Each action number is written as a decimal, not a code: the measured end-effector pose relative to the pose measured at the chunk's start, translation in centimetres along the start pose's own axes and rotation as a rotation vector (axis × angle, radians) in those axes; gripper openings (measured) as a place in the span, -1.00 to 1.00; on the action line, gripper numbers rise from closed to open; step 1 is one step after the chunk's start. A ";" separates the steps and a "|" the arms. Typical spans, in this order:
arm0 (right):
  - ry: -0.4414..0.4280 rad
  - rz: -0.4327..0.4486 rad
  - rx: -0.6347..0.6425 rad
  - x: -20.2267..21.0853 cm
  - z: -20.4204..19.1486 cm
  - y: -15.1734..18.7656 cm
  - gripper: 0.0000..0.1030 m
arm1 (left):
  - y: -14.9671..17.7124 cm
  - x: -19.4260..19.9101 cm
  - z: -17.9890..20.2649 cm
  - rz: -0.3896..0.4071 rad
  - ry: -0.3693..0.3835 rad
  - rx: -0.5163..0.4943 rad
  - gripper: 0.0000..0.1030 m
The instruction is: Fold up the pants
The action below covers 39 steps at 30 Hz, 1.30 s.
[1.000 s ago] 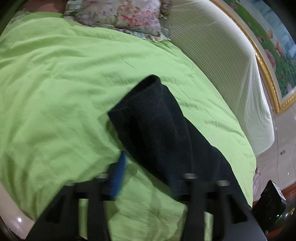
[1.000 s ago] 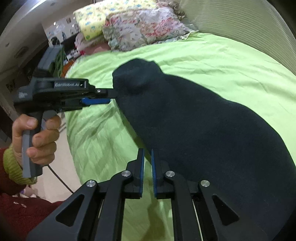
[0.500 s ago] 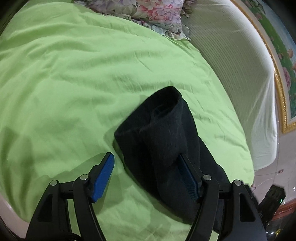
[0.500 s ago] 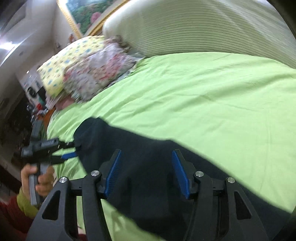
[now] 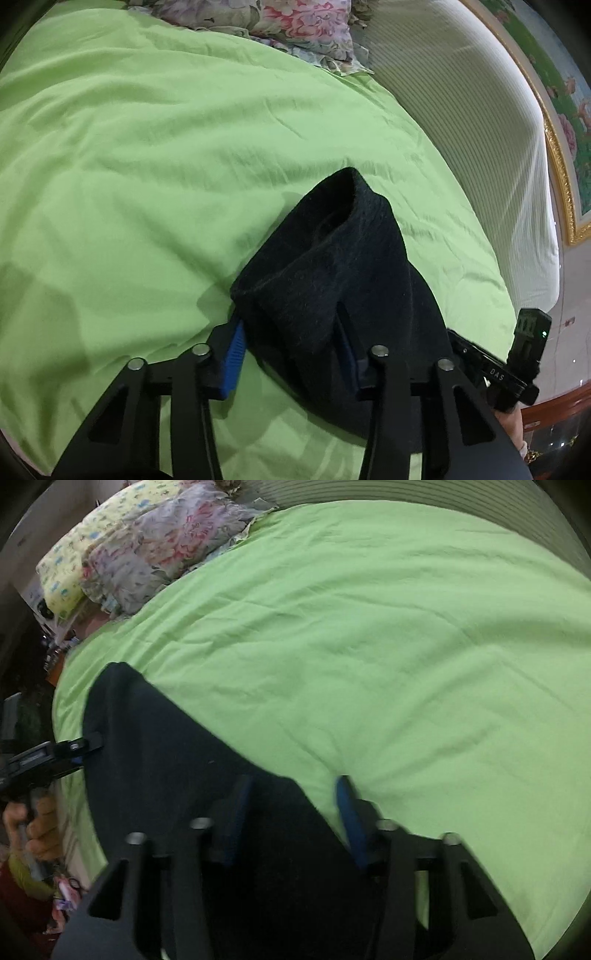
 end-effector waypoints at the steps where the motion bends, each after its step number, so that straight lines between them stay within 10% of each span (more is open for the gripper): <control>1: 0.002 0.003 0.009 0.2 -0.2 0.0 -0.66 | -0.1 -0.2 0.2 0.008 0.001 -0.007 -0.28; 11: 0.119 0.169 0.171 4.0 -2.3 -3.9 -0.75 | -3.2 4.4 2.4 0.148 0.199 0.008 -0.63; 18: 0.206 0.154 0.191 0.7 -1.7 -3.1 -0.75 | -2.7 1.6 1.4 0.145 0.093 -0.124 -0.64; 27: 0.300 0.280 0.082 6.2 0.1 -1.6 -0.33 | -3.7 4.0 -0.5 0.241 -0.027 -0.162 -0.17; 39: 0.343 0.414 -0.211 19.3 2.7 8.7 -0.30 | -0.5 5.2 8.1 0.189 0.105 -0.297 0.13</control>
Point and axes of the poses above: each gripper's, at about its wrist camera, not at the fingertips, and x roughly against the way its jaws point, z to its right, y to its underside, the point moved 7 cm from there along -x, roughly the way its jaws point, and after that the axes turned 12 degrees about z, right-handed, at the moved point
